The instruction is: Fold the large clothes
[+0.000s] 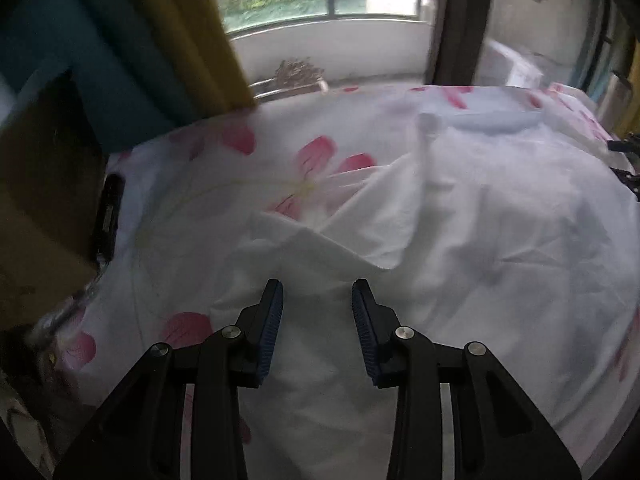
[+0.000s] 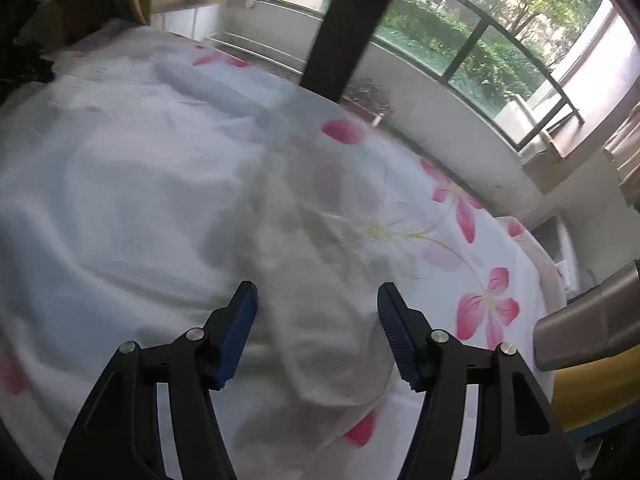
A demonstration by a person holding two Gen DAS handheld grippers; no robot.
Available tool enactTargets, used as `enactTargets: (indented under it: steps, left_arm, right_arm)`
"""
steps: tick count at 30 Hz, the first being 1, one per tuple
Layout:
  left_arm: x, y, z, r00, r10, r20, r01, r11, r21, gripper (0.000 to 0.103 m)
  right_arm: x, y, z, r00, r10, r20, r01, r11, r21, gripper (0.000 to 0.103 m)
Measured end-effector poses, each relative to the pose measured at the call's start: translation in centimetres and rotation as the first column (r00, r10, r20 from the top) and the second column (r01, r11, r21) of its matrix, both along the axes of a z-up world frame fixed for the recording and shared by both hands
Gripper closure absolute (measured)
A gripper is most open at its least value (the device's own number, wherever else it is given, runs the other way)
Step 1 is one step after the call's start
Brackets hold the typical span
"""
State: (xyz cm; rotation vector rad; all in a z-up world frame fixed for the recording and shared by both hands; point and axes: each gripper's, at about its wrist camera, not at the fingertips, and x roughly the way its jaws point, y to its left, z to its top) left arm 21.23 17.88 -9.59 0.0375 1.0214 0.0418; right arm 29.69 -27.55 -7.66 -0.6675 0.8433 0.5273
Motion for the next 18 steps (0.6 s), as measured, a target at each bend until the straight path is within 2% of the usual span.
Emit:
enactTargets:
  steps: [3, 5, 7, 8, 9, 11, 13, 15, 18]
  left_arm:
    - [0.5, 1.1, -0.2, 0.999, 0.03, 0.027, -0.03, 1.0, -0.003, 0.057]
    - [1.6, 1.9, -0.1, 0.997, 0.074, 0.038, -0.074, 0.997, 0.013, 0.057]
    - [2.8, 2.4, 0.1, 0.992, 0.112, 0.055, -0.116, 0.991, 0.064, 0.057]
    - [3.3, 2.8, 0.4, 0.986, 0.145, 0.081, -0.154, 0.981, 0.118, 0.057]
    - [4.2, 3.1, 0.4, 0.98, 0.169, 0.105, -0.182, 0.976, 0.12, 0.057]
    - [4.8, 4.9, 0.6, 0.961, 0.244, 0.128, -0.253, 0.966, 0.061, 0.057]
    - [4.9, 6.5, 0.8, 0.937, 0.324, 0.133, -0.33, 0.944, 0.024, 0.057]
    - [4.4, 6.8, 0.9, 0.936, 0.328, 0.126, -0.331, 0.944, 0.002, 0.057]
    - [2.4, 5.9, 1.4, 0.952, 0.283, 0.119, -0.284, 0.959, -0.007, 0.057]
  right_arm:
    - [2.6, -1.2, 0.1, 0.998, -0.06, 0.03, 0.059, 0.998, 0.019, 0.041]
    - [4.3, -1.9, 0.3, 0.993, -0.109, 0.049, 0.108, 0.994, 0.031, 0.041]
    - [5.7, -2.4, 1.0, 0.981, -0.186, 0.061, 0.182, 0.981, 0.061, 0.041]
    - [6.2, -2.7, 1.4, 0.974, -0.213, 0.084, 0.207, 0.976, 0.074, 0.041]
    - [6.4, -2.9, 1.7, 0.968, -0.228, 0.107, 0.22, 0.972, 0.078, 0.041]
    - [6.9, -3.3, 2.3, 0.953, -0.265, 0.148, 0.255, 0.964, 0.079, 0.041]
    - [7.3, -3.6, 2.5, 0.941, -0.293, 0.171, 0.285, 0.956, 0.069, 0.04]
    - [7.5, -4.2, 2.7, 0.941, -0.304, 0.152, 0.295, 0.952, 0.077, 0.039]
    - [6.5, -5.1, 3.3, 0.936, -0.329, 0.124, 0.317, 0.942, 0.109, 0.038]
